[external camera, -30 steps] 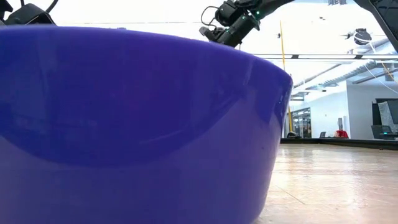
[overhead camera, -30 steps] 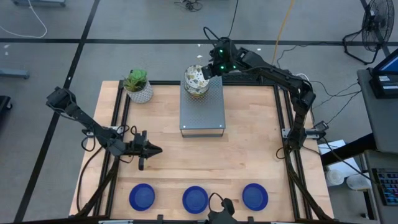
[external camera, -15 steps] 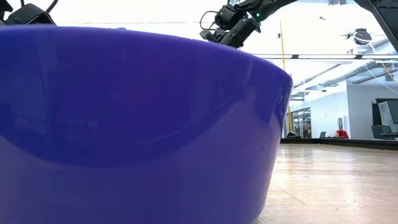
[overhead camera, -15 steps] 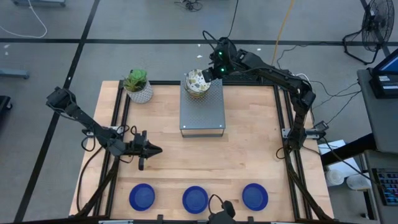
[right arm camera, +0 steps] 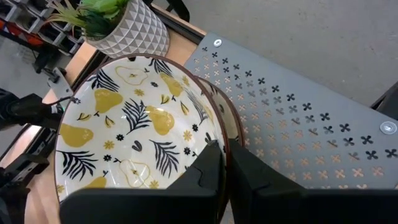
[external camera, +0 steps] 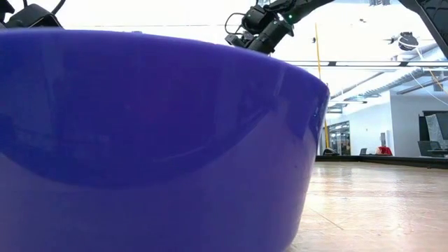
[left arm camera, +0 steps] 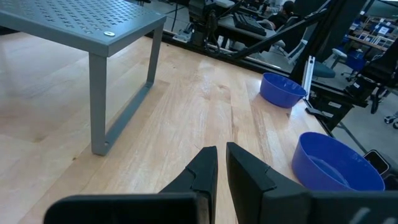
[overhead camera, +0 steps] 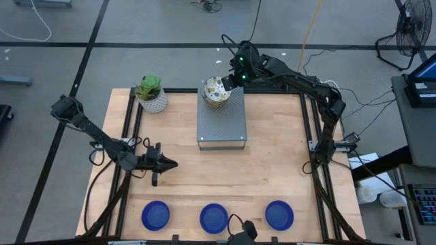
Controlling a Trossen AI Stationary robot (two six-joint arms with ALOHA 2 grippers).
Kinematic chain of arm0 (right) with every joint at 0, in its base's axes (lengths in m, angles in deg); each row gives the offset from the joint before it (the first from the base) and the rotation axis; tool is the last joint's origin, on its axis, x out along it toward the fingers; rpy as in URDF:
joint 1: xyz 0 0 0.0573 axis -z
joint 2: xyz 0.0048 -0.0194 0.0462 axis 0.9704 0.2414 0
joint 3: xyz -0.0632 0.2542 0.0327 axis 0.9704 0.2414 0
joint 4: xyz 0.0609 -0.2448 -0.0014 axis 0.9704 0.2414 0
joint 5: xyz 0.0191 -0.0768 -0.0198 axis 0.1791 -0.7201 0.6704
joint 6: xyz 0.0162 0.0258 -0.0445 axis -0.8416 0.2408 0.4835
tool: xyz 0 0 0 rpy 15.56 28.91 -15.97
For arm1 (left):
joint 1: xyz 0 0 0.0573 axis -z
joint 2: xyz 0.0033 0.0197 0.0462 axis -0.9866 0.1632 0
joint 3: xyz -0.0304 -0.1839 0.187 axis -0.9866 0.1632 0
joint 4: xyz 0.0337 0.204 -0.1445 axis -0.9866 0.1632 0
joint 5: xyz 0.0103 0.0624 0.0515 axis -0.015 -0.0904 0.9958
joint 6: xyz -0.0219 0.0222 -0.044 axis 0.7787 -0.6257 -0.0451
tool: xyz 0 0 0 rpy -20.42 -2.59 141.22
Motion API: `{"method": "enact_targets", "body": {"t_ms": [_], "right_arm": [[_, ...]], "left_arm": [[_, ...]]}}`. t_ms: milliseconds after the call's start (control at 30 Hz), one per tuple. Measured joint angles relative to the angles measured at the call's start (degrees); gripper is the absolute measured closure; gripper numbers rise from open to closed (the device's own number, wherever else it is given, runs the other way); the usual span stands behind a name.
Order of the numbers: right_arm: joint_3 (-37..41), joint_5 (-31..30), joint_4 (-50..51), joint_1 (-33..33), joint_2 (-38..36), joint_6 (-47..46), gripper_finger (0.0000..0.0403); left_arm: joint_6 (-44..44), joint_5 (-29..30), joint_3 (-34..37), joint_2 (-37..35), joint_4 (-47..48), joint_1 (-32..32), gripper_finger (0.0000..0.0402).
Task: Pick & Place Mini bowls
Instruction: Stack the yellow patterned bowl on the yellow patterned bowl on the shelf
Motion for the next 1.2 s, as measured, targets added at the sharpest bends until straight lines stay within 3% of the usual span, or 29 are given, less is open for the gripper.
{"method": "enact_targets", "body": {"t_ms": [800, 1200], "right_arm": [[0.0, -1.9, -0.4, -1.2, 0.6, 1.3, 0.0399], [6.4, -1.1, -9.4, -1.0, 0.5, 1.0, 0.0399]], "left_arm": [[0.0, 0.0, 0.0, 0.0, 0.0, 0.0, 0.0364], [0.0, 0.0, 0.0, 0.0, 0.0, 0.0, 0.0364]]}}
